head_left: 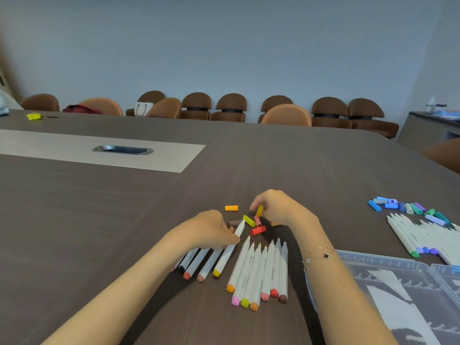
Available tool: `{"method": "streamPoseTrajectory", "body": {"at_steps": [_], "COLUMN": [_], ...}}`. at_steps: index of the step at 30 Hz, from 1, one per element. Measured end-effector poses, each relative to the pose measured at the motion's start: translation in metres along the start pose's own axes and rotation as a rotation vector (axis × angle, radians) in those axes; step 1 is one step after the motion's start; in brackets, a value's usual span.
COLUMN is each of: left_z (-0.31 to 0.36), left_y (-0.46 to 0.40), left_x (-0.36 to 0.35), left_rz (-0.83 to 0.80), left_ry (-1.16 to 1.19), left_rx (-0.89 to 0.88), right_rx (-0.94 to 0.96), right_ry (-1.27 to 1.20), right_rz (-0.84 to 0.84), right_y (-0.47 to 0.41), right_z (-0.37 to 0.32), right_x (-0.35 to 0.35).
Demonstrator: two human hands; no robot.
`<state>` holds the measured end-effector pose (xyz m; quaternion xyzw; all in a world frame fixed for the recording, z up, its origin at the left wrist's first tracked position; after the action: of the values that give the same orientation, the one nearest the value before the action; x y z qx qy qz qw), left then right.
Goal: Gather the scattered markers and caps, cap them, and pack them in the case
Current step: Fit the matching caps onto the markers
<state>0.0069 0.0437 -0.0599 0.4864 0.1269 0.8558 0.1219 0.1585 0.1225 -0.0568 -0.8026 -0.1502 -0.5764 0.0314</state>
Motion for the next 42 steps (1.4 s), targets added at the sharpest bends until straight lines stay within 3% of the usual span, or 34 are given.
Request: {"method": "streamPoseTrajectory", "body": {"at_steps": [8, 14, 20, 36, 42], "left_z": [0.003, 0.002, 0.001, 0.005, 0.004], "left_y": [-0.007, -0.006, -0.007, -0.004, -0.005], "left_x": [0.006, 0.010, 0.015, 0.012, 0.012], "left_rz": [-0.003, -0.014, -0.018, -0.036, -0.037], "left_ry": [0.114, 0.139, 0.157, 0.151, 0.168], "left_rx": [-0.051, -0.047, -0.061, -0.055, -0.071], "right_rx": [-0.069, -0.089, 0.078, -0.023, -0.060], "right_ry": [0.293, 0.200, -0.094, -0.072, 0.150], "right_rz": [-0.241, -0.189, 0.082, 0.064, -0.118], "right_y": [-0.008, -0.013, -0.001, 0.000, -0.003], "right_z": [-0.007, -0.005, -0.007, 0.000, -0.005], "right_x": [-0.011, -0.012, -0.015, -0.012, -0.008]}}
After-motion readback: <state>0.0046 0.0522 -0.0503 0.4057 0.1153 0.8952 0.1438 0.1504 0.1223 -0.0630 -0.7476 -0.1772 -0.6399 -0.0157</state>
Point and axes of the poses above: each hand's wrist, its own y-axis away from the middle knuckle, its own x-axis out of the back of the hand, z = x × y, the point moved 5 cm from there along -y, towards the middle knuckle, and after that the axes turned 5 degrees about y, right-handed, at the moved point
